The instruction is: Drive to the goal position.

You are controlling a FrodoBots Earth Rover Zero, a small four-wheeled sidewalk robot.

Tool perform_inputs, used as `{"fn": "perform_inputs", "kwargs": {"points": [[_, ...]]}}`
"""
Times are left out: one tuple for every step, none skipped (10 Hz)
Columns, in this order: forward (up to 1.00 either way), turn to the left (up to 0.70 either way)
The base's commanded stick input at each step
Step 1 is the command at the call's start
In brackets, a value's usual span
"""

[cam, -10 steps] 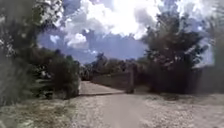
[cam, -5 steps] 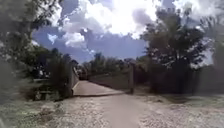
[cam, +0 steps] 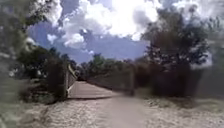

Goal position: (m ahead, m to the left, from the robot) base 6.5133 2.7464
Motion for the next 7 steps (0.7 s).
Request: {"fn": "perform_inputs", "kwargs": {"points": [[0.7,0.35],[0.7,0.33],[0.7,0.14],[0.7,0.0],[0.7,0.0],[0.7,0.0],[0.7,0.0]]}}
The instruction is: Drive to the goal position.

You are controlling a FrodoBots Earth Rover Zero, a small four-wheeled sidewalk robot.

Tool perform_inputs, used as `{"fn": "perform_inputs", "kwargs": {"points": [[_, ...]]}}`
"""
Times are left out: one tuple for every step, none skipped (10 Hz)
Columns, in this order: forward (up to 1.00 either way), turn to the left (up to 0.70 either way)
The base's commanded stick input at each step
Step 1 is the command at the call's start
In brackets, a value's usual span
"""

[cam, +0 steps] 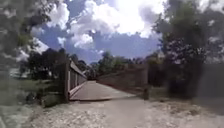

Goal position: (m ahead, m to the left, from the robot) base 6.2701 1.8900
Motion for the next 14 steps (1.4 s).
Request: {"fn": "perform_inputs", "kwargs": {"points": [[0.7,0.0],[0.7,0.0],[0.7,0.24],[0.7,0.35],[0.7,0.35],[0.7,0.23],[0.7,0.0],[0.7,0.0],[0.7,0.0],[0.7,0.0],[0.7,0.14],[0.7,0.35],[0.7,0.35],[0.7,0.35]]}}
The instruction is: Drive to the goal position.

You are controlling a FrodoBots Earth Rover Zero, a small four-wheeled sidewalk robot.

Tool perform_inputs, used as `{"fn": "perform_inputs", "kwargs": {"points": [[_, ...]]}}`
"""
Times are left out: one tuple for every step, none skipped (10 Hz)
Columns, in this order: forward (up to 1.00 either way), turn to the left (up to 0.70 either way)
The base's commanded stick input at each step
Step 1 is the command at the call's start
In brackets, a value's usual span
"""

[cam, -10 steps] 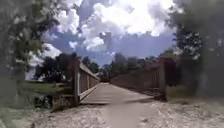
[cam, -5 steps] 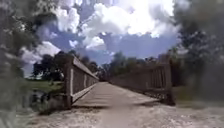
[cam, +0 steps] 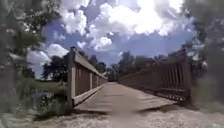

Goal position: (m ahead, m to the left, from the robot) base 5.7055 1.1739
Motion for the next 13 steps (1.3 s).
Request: {"fn": "perform_inputs", "kwargs": {"points": [[0.7,0.35],[0.7,0.2],[0.7,0.0],[0.7,0.0],[0.7,0.0],[0.7,0.0],[0.7,0.0],[0.7,0.0],[0.7,0.0],[0.7,0.0],[0.7,0.0],[0.7,0.0],[0.7,0.0]]}}
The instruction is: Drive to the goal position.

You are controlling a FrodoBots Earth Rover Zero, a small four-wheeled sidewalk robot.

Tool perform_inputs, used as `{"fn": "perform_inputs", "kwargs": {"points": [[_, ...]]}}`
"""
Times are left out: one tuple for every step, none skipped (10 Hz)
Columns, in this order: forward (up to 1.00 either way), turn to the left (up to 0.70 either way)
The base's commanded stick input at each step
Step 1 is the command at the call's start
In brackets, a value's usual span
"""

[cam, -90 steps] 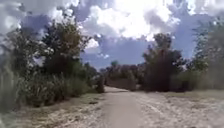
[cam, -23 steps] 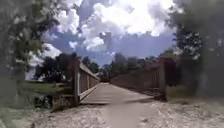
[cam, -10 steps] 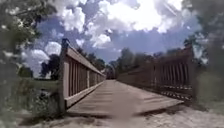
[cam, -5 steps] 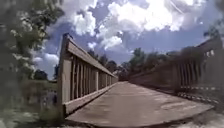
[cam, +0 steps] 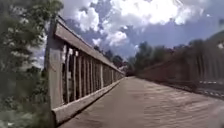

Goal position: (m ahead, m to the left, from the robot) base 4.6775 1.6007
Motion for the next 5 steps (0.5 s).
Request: {"fn": "perform_inputs", "kwargs": {"points": [[0.7,0.0],[0.7,0.0],[0.7,0.0],[0.7,0.0],[0.7,0.0]]}}
